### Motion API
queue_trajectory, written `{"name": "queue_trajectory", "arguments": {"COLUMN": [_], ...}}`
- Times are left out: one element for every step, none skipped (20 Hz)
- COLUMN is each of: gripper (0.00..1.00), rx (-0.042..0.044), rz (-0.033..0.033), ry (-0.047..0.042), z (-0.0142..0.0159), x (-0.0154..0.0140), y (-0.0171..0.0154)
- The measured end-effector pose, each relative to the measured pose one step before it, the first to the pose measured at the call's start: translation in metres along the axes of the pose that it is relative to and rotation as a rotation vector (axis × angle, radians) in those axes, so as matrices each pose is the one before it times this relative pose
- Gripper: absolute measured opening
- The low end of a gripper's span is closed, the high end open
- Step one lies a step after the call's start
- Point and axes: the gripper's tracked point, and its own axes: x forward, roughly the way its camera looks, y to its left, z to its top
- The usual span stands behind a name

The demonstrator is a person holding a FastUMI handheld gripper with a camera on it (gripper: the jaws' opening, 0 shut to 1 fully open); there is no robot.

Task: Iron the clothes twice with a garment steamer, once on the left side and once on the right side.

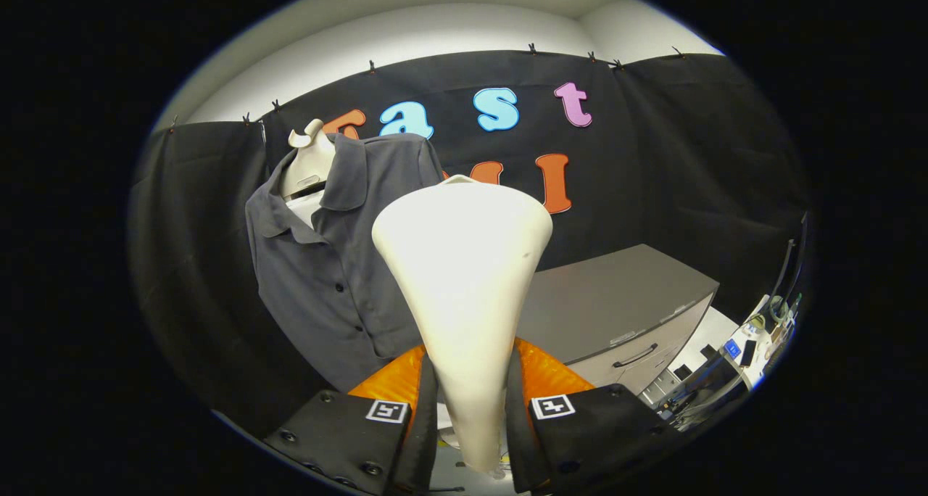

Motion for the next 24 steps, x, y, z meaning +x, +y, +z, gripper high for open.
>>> {"name": "queue_trajectory", "arguments": {"gripper": [0.48,0.48,0.48,0.48,0.48,0.48,0.48,0.48,0.48,0.48,0.48,0.48,0.48,0.48,0.48,0.48,0.48,0.48,0.48,0.48,0.48,0.48,0.48,0.48], "rx": [-0.00220,-0.00457,-0.00576,-0.00495,-0.00579,-0.00441,-0.00358,-0.00669,-0.00685,-0.00765,-0.00613,-0.00450,-0.00206,-0.00128,-0.00274,-0.00297,-0.00382,-0.00203,-0.00262,-0.00179,-0.00059,-0.00305,-0.00410,-0.00167], "rz": [-0.00234,-0.00045,0.00073,0.00107,0.00315,0.00510,0.00640,0.00849,0.00830,0.00649,0.00484,0.00435,0.00377,0.00476,0.00535,0.00435,0.00496,0.00399,0.00413,0.00243,-0.00013,-0.00275,-0.00407,-0.00433], "ry": [-0.00038,0.00231,0.00123,0.00042,0.00320,0.00242,0.00046,0.00284,0.00106,0.00204,0.00039,0.00076,0.00121,0.00235,0.00309,0.00306,0.00409,0.00461,0.00374,0.00710,0.00594,0.00554,0.00427,0.00208], "z": [0.00041,0.00056,0.00013,0.00062,0.00083,0.00175,0.00147,0.00101,0.00015,0.00139,0.00209,0.00229,0.00050,0.00072,0.00155,0.00165,-0.00083,0.00016,0.00109,-0.00015,0.00111,0.00134,0.00040,0.00057], "x": [0.00124,0.00277,0.00230,0.00527,0.00464,0.00448,0.00522,0.00546,0.00426,0.00559,0.00518,0.00490,0.00434,0.00654,0.00724,0.00633,0.00641,0.00693,0.00779,0.00739,0.00692,0.00792,0.00778,0.00711], "y": [0.00506,0.00564,0.00515,0.00670,0.00567,0.00549,0.00567,0.00605,0.00458,0.00479,0.00427,0.00344,0.00347,0.00406,0.00493,0.00391,0.00288,0.00340,0.00363,0.00191,0.00144,0.00080,0.00005,0.00067]}}
